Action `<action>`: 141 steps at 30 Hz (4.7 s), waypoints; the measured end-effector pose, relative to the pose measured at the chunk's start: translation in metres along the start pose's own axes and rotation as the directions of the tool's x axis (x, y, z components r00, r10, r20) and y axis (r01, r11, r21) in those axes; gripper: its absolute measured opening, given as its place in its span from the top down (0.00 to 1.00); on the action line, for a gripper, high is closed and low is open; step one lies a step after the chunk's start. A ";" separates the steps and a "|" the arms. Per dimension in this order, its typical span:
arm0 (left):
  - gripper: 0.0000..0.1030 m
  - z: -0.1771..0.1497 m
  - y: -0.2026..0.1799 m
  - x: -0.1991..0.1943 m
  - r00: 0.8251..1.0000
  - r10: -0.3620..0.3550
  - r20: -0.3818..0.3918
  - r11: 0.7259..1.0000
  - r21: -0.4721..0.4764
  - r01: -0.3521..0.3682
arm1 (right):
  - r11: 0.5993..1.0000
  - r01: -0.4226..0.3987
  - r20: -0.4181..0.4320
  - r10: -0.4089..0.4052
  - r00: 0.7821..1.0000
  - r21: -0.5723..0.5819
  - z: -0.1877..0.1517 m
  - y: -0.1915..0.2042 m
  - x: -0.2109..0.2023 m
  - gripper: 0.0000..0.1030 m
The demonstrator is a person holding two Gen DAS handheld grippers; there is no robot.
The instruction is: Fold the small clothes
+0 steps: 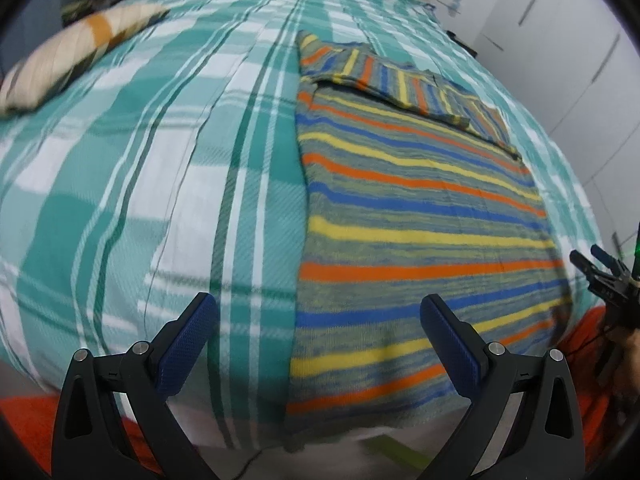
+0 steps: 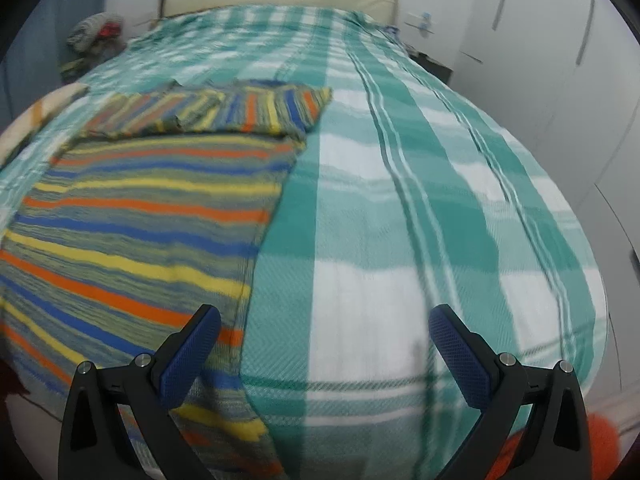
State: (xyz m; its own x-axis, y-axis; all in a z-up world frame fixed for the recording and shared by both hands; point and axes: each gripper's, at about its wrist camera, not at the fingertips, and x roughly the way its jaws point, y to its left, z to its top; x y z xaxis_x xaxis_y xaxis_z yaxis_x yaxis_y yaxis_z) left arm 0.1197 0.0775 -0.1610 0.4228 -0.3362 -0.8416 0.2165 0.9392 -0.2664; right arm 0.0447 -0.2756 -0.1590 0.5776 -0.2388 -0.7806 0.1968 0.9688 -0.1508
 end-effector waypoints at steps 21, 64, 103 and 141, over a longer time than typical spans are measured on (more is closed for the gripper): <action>0.45 -0.055 -0.026 0.040 0.956 0.141 -0.258 0.982 0.158 -0.103 | 0.847 -0.530 -0.546 0.429 0.720 -0.032 -0.065 0.025 0.026 0.68; 0.29 0.278 0.059 0.120 0.987 -0.156 0.027 0.934 -0.321 0.157 | 0.503 -0.583 0.149 0.663 0.734 0.638 0.214 -0.121 0.209 0.72; 0.01 0.037 -0.033 0.079 0.946 0.300 0.126 0.943 0.114 -0.314 | 0.974 -0.177 0.005 0.178 0.984 0.141 0.009 -0.041 0.060 0.27; 0.03 0.049 -0.122 0.048 0.967 0.180 0.183 0.924 0.306 -0.230 | 0.939 -0.287 -0.082 0.307 0.948 0.190 0.030 -0.057 0.067 0.22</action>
State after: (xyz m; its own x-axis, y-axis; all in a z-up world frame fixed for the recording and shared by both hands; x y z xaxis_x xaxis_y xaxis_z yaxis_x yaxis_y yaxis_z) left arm 0.1569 -0.0570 -0.1460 0.6084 -0.1686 -0.7755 0.3721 0.9237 0.0910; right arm 0.0964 -0.3487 -0.1848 0.5429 0.0763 -0.8363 0.1694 0.9654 0.1980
